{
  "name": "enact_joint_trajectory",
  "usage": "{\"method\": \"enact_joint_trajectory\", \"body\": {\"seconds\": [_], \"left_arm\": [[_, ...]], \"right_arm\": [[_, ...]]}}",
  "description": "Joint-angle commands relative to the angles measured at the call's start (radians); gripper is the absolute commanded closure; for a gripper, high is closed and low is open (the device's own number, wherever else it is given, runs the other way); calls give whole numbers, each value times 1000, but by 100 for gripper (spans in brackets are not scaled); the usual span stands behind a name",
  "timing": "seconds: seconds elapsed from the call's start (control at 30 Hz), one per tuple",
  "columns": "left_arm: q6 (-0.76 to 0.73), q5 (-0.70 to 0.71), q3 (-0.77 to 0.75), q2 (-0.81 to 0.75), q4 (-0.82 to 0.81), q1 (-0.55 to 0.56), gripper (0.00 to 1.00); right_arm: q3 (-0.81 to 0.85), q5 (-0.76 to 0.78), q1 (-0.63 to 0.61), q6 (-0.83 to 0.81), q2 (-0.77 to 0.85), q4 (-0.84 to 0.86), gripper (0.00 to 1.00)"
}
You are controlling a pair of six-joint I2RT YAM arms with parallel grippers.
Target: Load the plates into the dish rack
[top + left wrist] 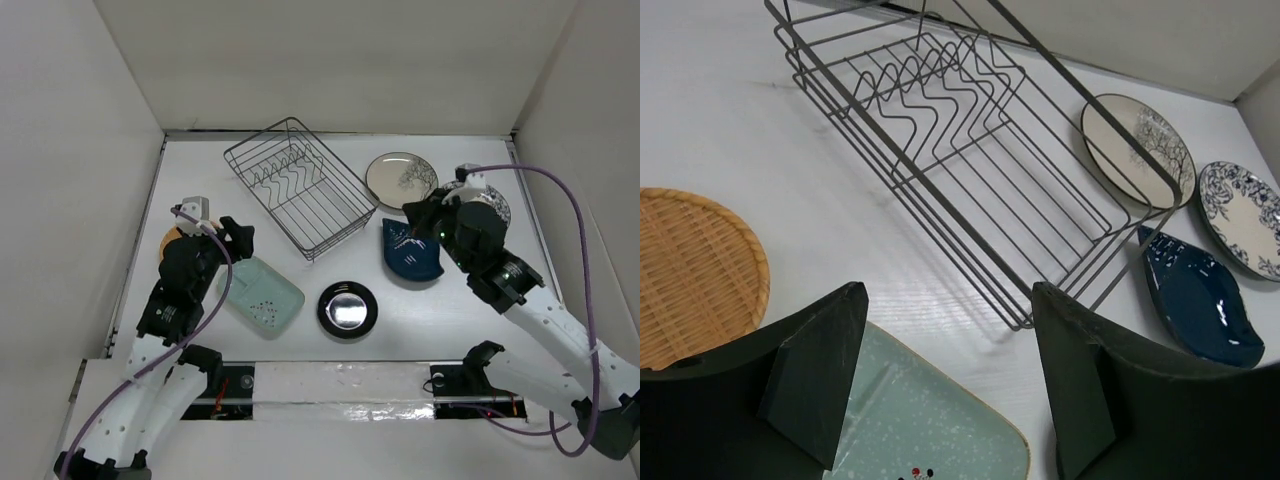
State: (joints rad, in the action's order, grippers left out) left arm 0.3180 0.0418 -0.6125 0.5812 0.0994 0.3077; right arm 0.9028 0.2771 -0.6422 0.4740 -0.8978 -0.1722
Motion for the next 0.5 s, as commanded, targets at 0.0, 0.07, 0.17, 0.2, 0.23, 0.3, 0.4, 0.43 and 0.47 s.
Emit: {"method": "enact_joint_trajectory", "body": {"seconds": [0.0,0.07,0.17,0.2,0.23,0.3,0.4,0.43,0.47], "left_arm": [[12,-2,-33,-43,-52,4,36],[10,-13,-30,-58,-53,4,36],[18,-20,-26,-73,-53,4,40],[20,-34,-24,-76,-58,4,42],[18,-78,-17,-81,-64,4,43],[20,-108,-15,-84,-69,4,50],[23,-155,-13,-83,-67,4,72],[23,-170,-18,-83,-64,4,81],[20,-180,-20,-84,-56,4,90]], "right_arm": [[27,-49,102,55,16,-42,100],[33,-23,145,55,4,-90,100],[22,20,237,106,-13,-113,100],[24,17,309,116,-24,-116,100],[25,-5,355,130,-39,-119,100],[36,-83,461,130,-105,-115,92],[19,-261,680,158,-191,-84,78],[9,-327,728,166,-205,-70,61],[-4,-344,816,185,-214,-37,52]]}}
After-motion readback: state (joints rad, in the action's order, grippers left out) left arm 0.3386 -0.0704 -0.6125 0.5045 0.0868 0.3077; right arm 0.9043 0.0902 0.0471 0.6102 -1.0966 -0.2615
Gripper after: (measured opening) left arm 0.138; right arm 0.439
